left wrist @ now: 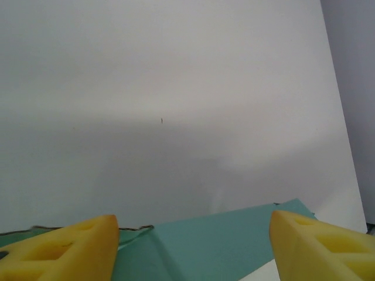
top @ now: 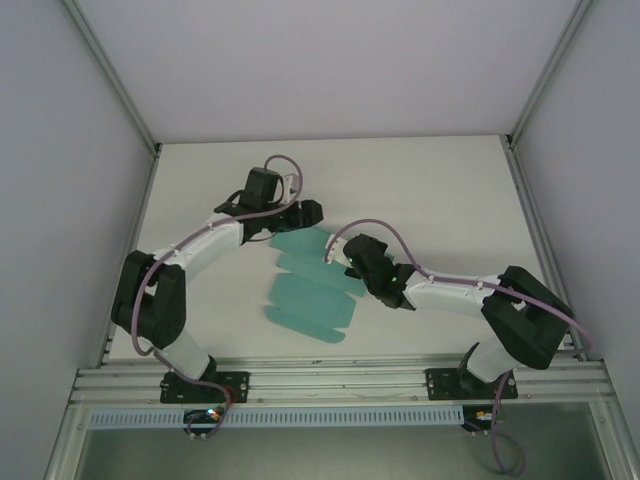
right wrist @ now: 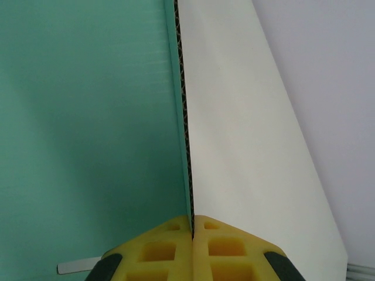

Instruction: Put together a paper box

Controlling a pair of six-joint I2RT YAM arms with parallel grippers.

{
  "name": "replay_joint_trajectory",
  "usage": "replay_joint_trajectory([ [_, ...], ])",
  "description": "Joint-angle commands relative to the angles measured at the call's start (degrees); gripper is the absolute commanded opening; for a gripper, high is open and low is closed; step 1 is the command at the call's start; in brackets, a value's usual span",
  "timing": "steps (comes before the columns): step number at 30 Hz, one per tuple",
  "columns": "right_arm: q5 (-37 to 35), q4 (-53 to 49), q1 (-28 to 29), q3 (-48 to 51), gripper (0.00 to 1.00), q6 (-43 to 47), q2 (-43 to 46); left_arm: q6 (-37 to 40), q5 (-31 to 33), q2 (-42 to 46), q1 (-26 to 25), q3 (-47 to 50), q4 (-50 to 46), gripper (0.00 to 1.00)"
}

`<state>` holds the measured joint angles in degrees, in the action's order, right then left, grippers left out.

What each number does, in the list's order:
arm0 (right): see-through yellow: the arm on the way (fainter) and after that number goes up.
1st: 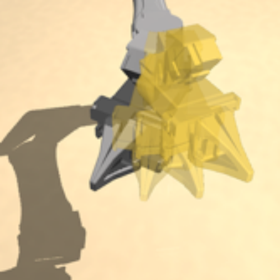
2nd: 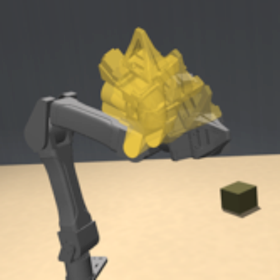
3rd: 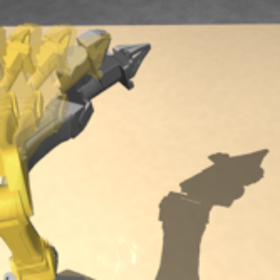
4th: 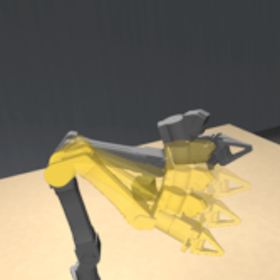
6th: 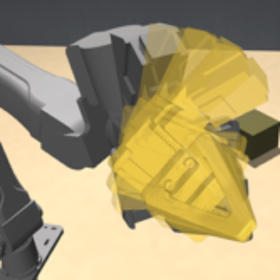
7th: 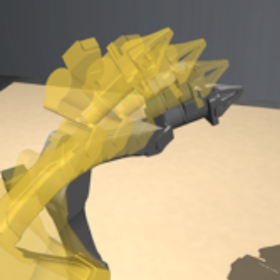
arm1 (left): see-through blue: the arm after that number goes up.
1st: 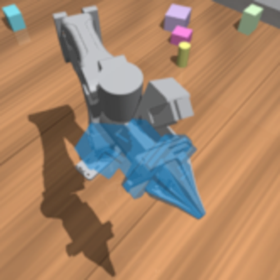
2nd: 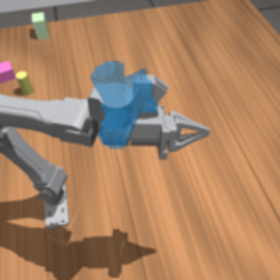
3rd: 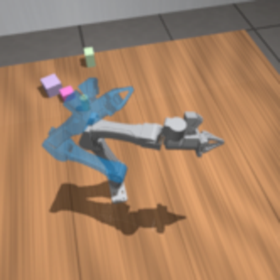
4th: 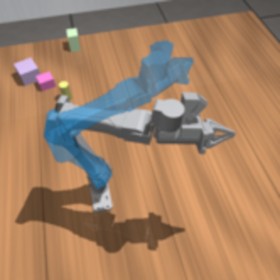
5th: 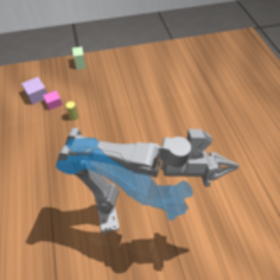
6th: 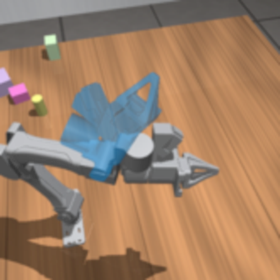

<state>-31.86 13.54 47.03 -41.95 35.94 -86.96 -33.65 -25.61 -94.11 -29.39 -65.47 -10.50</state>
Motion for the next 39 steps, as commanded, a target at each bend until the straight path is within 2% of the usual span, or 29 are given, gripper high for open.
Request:
replay_joint_trajectory([
  [1,-0.20,1.61,0.35,0.08,0.00,-2.00,0.96,-2.89,0.29,-0.59,-1.82,-1.00,-0.46,0.67],
  [7,-0.53,1.11,0.32,-0.13,0.00,-2.57,0.67,-7.22,-4.33,-2.31,-3.45,-0.44,5.13,0.62],
  [10,-1.50,1.29,0.30,-0.08,0.00,-2.96,0.71,-6.69,-0.83,-1.79,-4.00,-0.72,2.14,0.61],
  [12,-0.41,1.51,0.27,0.13,0.00,-3.59,1.08,-7.57,0.56,-1.27,-4.35,0.35,3.02,0.57],
  [14,0.77,1.62,0.14,0.10,0.00,-4.47,1.33,-10.15,0.95,-1.36,-4.68,1.57,5.73,0.49],
  [15,1.29,1.65,0.30,0.03,0.00,-4.94,1.37,-12.48,1.61,-1.54,-4.88,2.32,8.00,0.40],
  [18,2.24,1.53,0.44,-0.47,0.00,-5.89,1.48,-18.02,2.28,-3.02,-5.37,3.47,14.22,0.26],
  [21,1.33,1.82,0.52,-0.41,0.00,-6.15,1.77,-20.52,2.84,-4.95,-6.00,2.35,15.59,0.13],
  [24,0.33,2.23,0.51,-0.06,0.00,-5.51,2.06,-19.92,3.12,-6.24,-6.52,0.69,13.27,0.09],
  [27,0.02,2.37,0.53,-0.05,0.00,-5.61,2.08,-18.13,6.29,-6.10,-7.27,-0.68,9.35,0.06],
  [28,0.00,2.20,0.47,-0.02,0.00,-5.62,2.07,-17.48,7.22,-5.85,-7.48,-1.05,8.04,0.06],
  [29,0.03,2.11,0.48,-0.15,0.00,-5.61,2.06,-16.42,8.17,-5.45,-7.69,-1.43,6.80,0.12],
  [34,-1.00,1.94,0.35,0.20,0.00,-5.56,2.88,-10.34,13.04,-1.25,-7.76,-1.48,0.17,0.48],
  [39,0.01,1.66,-1.09,1.88,0.00,-5.88,5.69,-4.84,20.59,8.95,-5.81,4.42,-5.54,0.75],
])
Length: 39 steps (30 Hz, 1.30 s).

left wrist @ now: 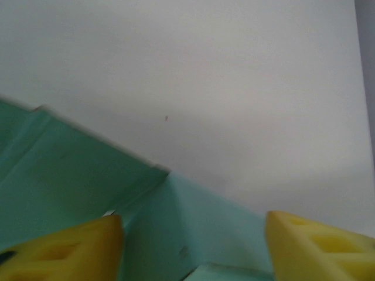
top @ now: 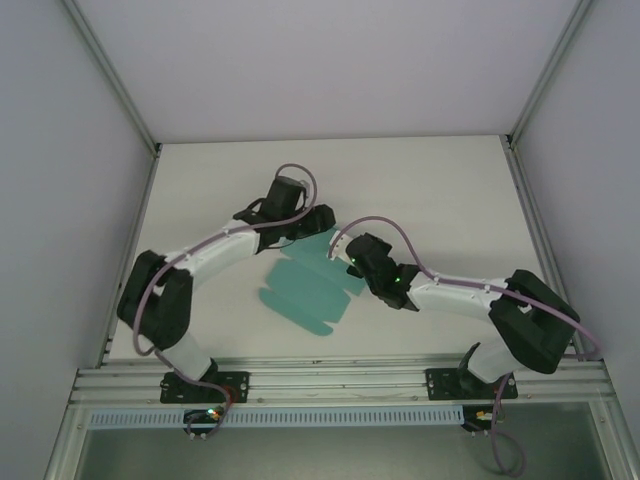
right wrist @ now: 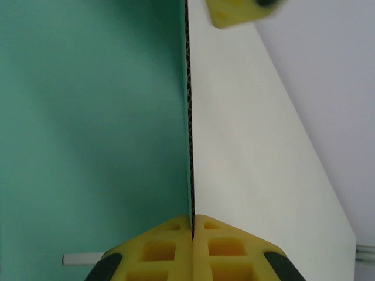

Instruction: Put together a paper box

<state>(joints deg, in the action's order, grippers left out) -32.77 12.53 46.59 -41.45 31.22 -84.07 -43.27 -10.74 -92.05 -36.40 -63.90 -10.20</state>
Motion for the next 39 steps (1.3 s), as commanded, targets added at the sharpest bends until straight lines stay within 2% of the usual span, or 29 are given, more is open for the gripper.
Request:
replay_joint_trajectory([
  [1,1.41,2.75,-1.00,1.75,0.00,-1.37,3.24,5.65,6.91,9.44,1.97,4.63,-6.30,0.83],
  [3,2.63,3.20,-1.62,2.67,0.00,-1.36,3.74,6.83,8.20,14.40,4.14,8.33,-7.35,0.98],
  [4,3.14,3.89,-1.80,3.26,0.00,-1.17,4.53,7.67,7.76,16.32,5.44,9.95,-7.70,1.00],
  [9,7.54,4.69,-4.10,5.78,0.00,-2.88,8.40,9.29,8.22,21.82,14.09,17.49,-9.75,1.00],
  [12,11.23,6.47,-4.80,7.50,0.00,-3.07,10.10,11.51,6.82,19.37,18.70,20.43,-4.97,1.00],
  [14,12.46,5.60,-5.10,7.36,0.00,-3.98,10.69,13.43,5.41,16.06,19.75,19.50,-3.52,1.00],
  [20,14.29,5.77,-5.53,7.71,0.00,-4.66,11.27,16.08,-3.77,10.20,19.29,20.31,6.54,1.00],
  [24,15.78,5.41,-5.89,7.62,0.00,-6.15,11.74,19.93,-9.57,9.45,18.65,23.28,14.18,0.99],
  [28,16.49,4.28,-6.60,7.24,0.00,-7.57,12.24,22.61,-18.67,10.00,18.34,26.64,20.36,0.97],
  [35,20.61,4.85,-6.77,7.92,0.00,-8.54,13.68,24.96,-21.63,9.06,15.43,28.73,24.32,0.94],
  [39,23.67,4.44,-6.77,7.98,0.00,-8.76,14.08,26.90,-22.51,8.30,13.11,29.59,28.17,0.82],
])
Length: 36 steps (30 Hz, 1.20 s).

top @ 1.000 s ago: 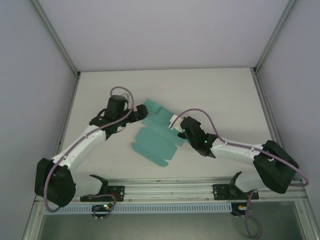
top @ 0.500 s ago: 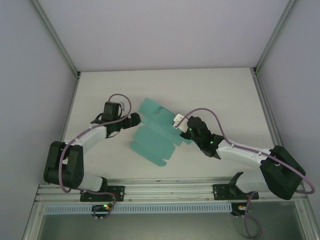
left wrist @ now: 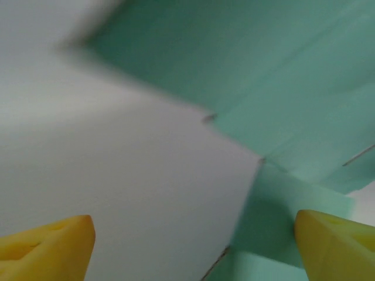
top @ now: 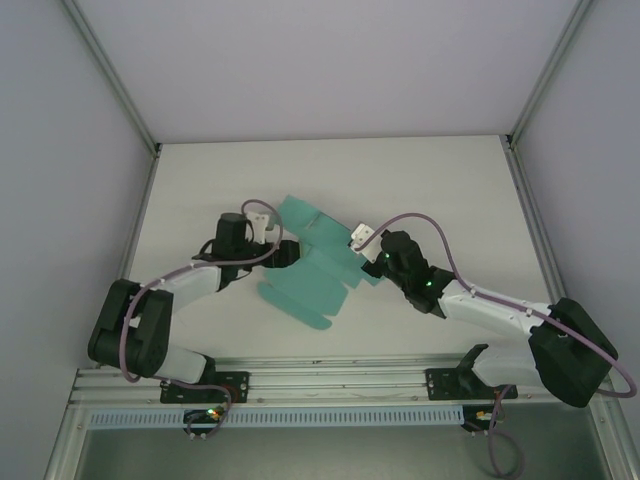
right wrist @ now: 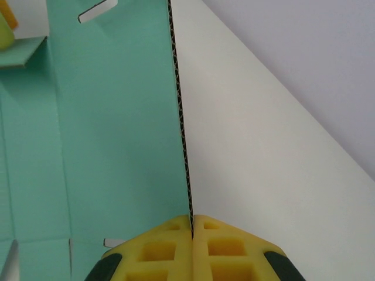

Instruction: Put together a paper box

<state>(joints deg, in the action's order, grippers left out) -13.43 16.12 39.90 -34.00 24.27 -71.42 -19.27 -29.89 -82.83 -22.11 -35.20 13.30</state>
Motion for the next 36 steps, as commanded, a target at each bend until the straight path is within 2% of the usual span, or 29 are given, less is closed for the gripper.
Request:
replay_joint_trajectory([
  [1,4.85,0.90,-0.04,0.59,0.00,-1.96,1.50,2.36,-4.36,-1.32,-1.16,1.25,6.28,0.78],
  [2,5.03,0.91,-0.09,0.60,0.00,-2.11,1.55,1.92,-5.18,-1.54,-1.10,1.60,7.71,0.75],
  [8,5.41,0.76,-0.43,0.78,0.00,-2.12,1.81,0.45,-5.73,-2.25,-1.05,1.77,10.11,0.36],
  [11,4.89,0.49,-0.53,0.78,0.00,-1.65,1.90,0.36,-4.10,-1.60,-1.16,2.05,9.64,0.26],
  [14,4.31,-0.14,-0.52,0.58,0.00,-0.79,1.91,0.25,-2.99,-0.65,-1.18,2.34,9.32,0.22],
  [15,4.01,-0.40,-0.52,0.35,0.00,-0.51,1.82,0.24,-2.88,-0.35,-1.14,2.45,9.07,0.28],
  [16,3.85,-0.68,-0.59,0.17,0.00,0.07,1.71,0.18,-2.66,-0.03,-1.18,2.38,8.50,0.49],
  [19,0.89,-2.43,-0.37,-1.18,0.00,3.50,0.67,-0.23,0.15,2.17,-1.18,2.89,6.24,0.86],
  [20,-1.44,-2.96,-0.26,-1.88,0.00,5.24,0.09,-0.52,2.38,3.41,-1.18,3.20,4.55,0.95],
  [21,-3.82,-3.20,-0.10,-2.40,0.00,7.02,-0.65,-0.60,4.32,4.90,-1.18,3.48,3.07,1.00],
  [27,-17.70,1.62,2.52,-5.39,0.00,25.60,-9.42,-2.10,19.16,15.37,-0.82,3.25,-12.31,1.00],
  [29,-20.85,6.82,3.73,-5.58,0.00,33.37,-13.37,-2.31,22.91,17.27,-0.18,1.85,-17.06,1.00],
  [32,-22.16,17.33,4.93,-4.94,0.00,41.47,-17.40,-4.58,23.99,19.09,2.54,0.89,-19.28,1.00],
  [36,-21.21,26.22,6.38,-3.91,0.00,47.04,-19.36,-8.64,24.51,19.75,7.94,0.48,-19.04,1.00],
])
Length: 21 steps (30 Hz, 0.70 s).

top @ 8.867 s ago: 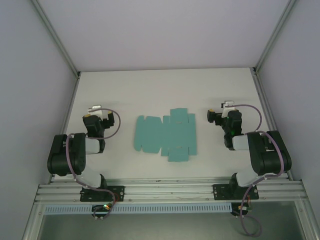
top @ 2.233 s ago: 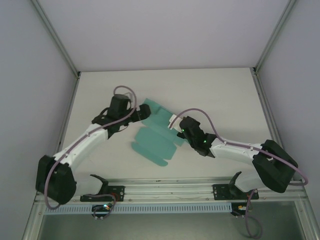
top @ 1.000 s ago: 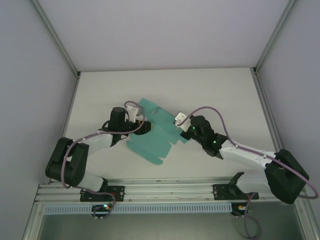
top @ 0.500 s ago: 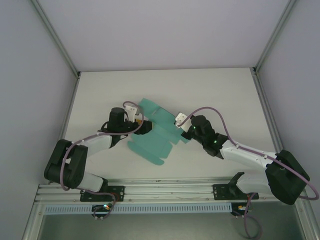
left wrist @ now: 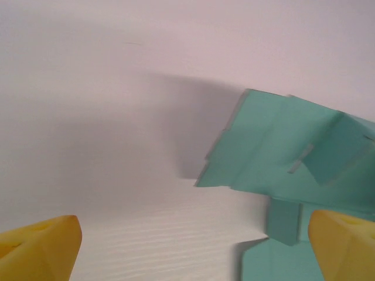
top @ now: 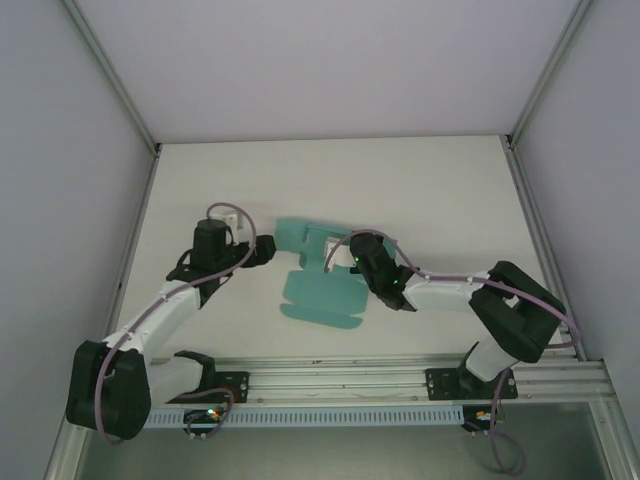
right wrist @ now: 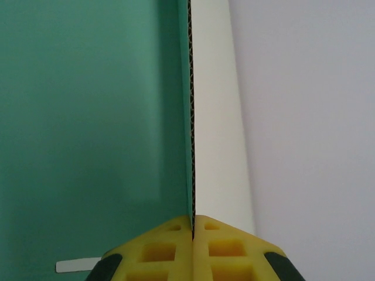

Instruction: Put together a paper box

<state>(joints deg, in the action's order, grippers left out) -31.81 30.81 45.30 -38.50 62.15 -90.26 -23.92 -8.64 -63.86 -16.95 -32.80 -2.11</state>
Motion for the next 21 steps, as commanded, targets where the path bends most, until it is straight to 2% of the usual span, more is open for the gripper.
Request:
replay_joint_trajectory([
  [1,-2.82,13.94,1.38,1.05,0.00,10.83,-0.93,-4.40,2.73,0.38,4.02,-2.50,-3.94,1.00],
  [4,-3.23,23.40,2.25,2.30,0.00,16.11,-3.01,-4.85,1.27,-1.91,6.51,-5.81,-5.99,1.00],
  [10,-2.84,37.75,3.00,5.13,0.00,25.56,-10.32,-6.22,4.59,-8.80,8.58,-12.07,-8.72,1.00],
  [13,-2.72,44.85,3.60,6.67,0.00,28.03,-14.48,-6.52,6.68,-12.33,9.01,-13.64,-7.16,1.00],
  [21,-2.59,45.04,4.84,7.58,0.00,26.14,-15.92,-2.56,-1.12,-23.56,9.70,-19.52,-1.26,1.00],
])
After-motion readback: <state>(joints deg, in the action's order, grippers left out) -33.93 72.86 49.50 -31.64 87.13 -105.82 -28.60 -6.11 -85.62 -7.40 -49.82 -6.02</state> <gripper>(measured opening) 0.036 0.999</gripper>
